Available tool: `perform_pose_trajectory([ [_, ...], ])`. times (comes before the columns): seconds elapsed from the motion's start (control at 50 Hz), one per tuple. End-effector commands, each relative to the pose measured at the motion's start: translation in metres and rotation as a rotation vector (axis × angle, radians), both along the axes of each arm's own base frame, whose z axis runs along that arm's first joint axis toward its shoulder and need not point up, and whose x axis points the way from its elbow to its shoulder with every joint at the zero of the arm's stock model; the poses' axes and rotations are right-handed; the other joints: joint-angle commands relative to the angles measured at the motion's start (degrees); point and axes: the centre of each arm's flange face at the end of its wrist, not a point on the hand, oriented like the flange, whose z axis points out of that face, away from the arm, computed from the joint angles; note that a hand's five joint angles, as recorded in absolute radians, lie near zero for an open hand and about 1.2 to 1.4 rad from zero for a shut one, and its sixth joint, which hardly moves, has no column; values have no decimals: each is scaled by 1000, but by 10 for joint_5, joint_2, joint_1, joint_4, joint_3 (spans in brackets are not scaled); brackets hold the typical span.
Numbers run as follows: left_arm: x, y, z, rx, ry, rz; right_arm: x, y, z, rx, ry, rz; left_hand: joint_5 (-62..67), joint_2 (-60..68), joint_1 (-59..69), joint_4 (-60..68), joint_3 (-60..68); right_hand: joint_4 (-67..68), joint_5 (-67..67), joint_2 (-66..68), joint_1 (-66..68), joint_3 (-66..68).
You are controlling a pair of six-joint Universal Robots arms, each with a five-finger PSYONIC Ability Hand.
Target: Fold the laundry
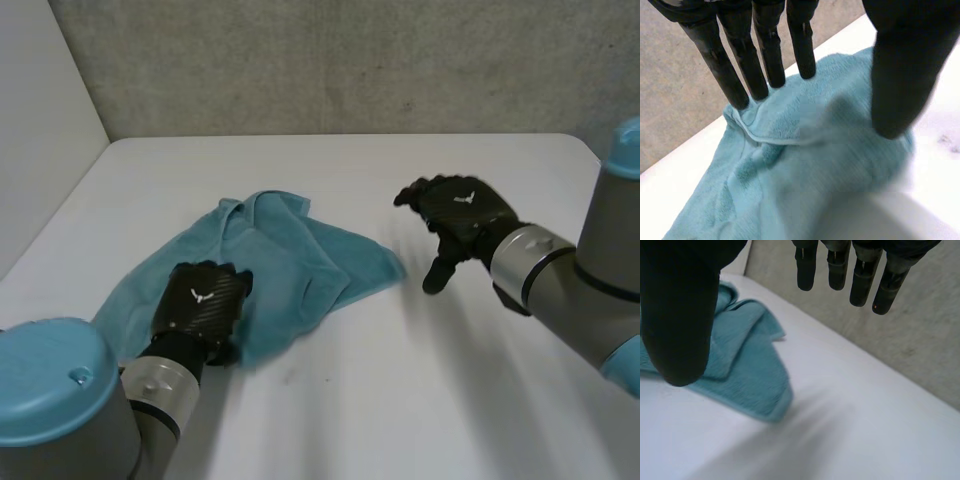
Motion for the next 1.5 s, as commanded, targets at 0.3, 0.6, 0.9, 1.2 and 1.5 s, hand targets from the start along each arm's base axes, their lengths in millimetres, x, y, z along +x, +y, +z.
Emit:
perform_pose_trajectory([
  [0.3,35,-99,47,-79,9,-97,1,5,-35,96,48,17,-156,-159,-131,-158,-162,-29,-31,-20,-13,-18],
  [0.6,29,-153,-11,-68,-77,-368,4,11,-44,103,89,42,-78,-82,-54,-81,-84,-29,-31,-20,-13,-18],
  [0.9,25,-175,-56,-155,-144,-426,4,14,-51,121,99,44,-60,-64,-35,-62,-66,-29,-31,-20,-13,-18],
  [1.2,9,-174,-43,-197,-106,-445,5,15,-65,129,157,59,290,286,315,287,284,-25,-28,-17,-9,-15],
  [1.5,15,-159,-20,-204,-91,-431,4,9,-65,133,149,32,331,327,356,328,325,-32,-35,-24,-16,-22],
])
